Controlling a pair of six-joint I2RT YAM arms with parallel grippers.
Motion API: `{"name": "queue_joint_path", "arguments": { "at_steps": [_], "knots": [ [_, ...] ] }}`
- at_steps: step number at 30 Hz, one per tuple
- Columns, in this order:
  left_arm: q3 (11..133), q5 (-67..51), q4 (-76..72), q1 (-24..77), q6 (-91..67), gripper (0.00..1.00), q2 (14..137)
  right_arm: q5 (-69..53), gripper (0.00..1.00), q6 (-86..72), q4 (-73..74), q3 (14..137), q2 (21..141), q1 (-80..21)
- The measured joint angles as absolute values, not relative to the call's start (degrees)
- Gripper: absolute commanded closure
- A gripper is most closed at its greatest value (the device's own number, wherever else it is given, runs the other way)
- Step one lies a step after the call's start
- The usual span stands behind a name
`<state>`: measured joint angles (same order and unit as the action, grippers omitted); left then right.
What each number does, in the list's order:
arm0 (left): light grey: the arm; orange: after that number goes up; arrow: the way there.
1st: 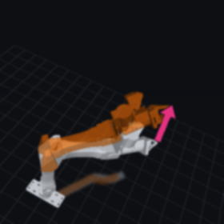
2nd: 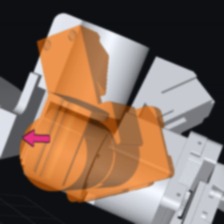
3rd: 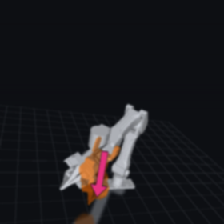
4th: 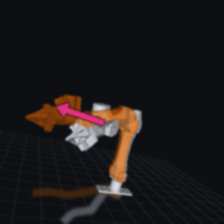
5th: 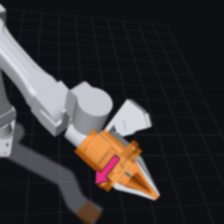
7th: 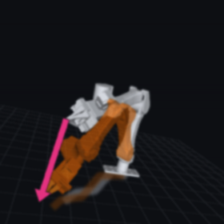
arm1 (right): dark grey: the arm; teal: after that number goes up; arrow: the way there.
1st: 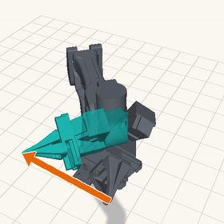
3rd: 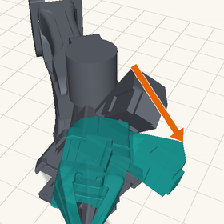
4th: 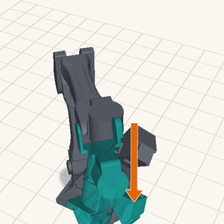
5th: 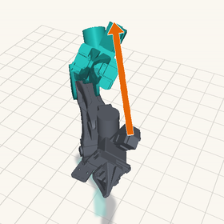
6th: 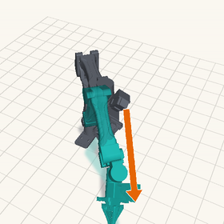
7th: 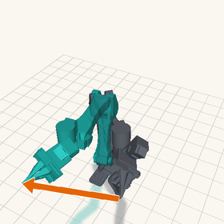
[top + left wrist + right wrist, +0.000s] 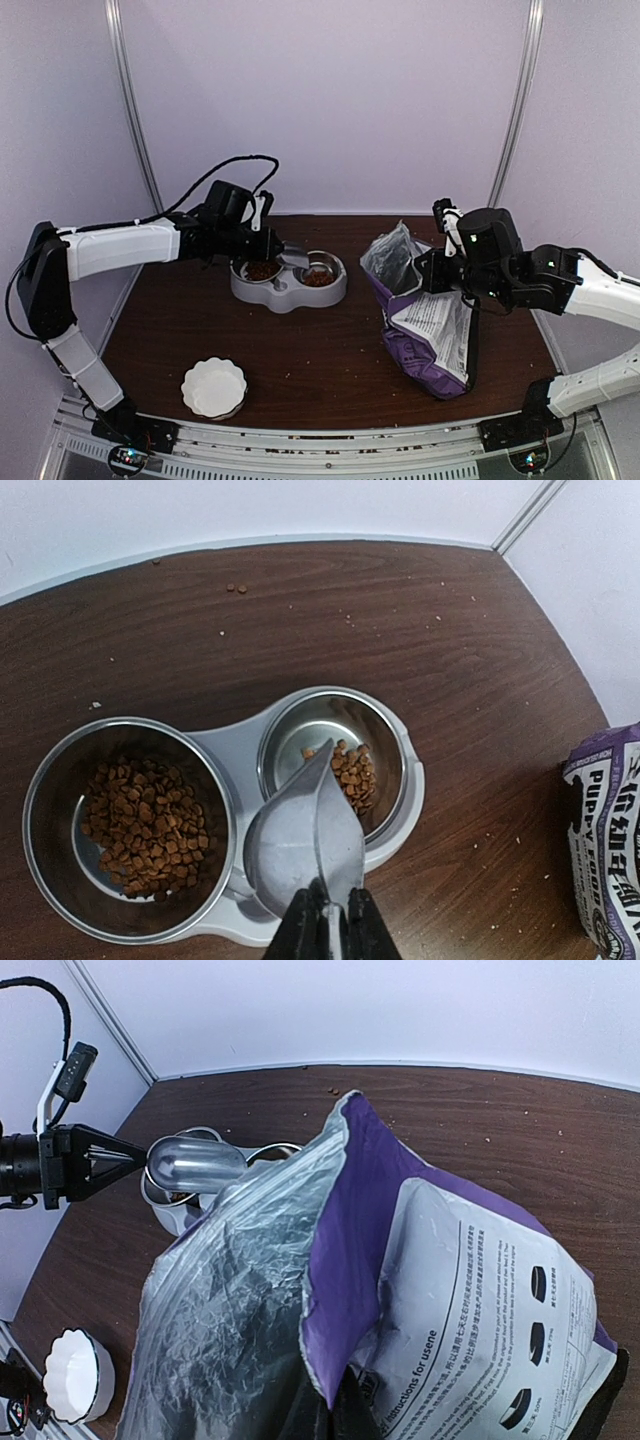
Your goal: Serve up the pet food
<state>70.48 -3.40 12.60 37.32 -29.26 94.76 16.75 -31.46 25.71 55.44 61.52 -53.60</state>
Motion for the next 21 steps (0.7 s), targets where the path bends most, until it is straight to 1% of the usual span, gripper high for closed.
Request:
{"name": "queue_joint_path", "arguments": {
  "at_steps": [14, 21],
  "knots": [
    [74.4, 3.7, 19.7, 40.1, -23.5, 1.0, 95.9, 16.8, 1.0, -31.5, 25.7, 55.4, 61.5, -53.6],
    [74.5, 2.7, 19.1, 40.2, -23.1, 1.0, 95.5, 16.7, 1.0, -31.5, 25.7, 55.4, 61.5, -53.6]
  ]
}}
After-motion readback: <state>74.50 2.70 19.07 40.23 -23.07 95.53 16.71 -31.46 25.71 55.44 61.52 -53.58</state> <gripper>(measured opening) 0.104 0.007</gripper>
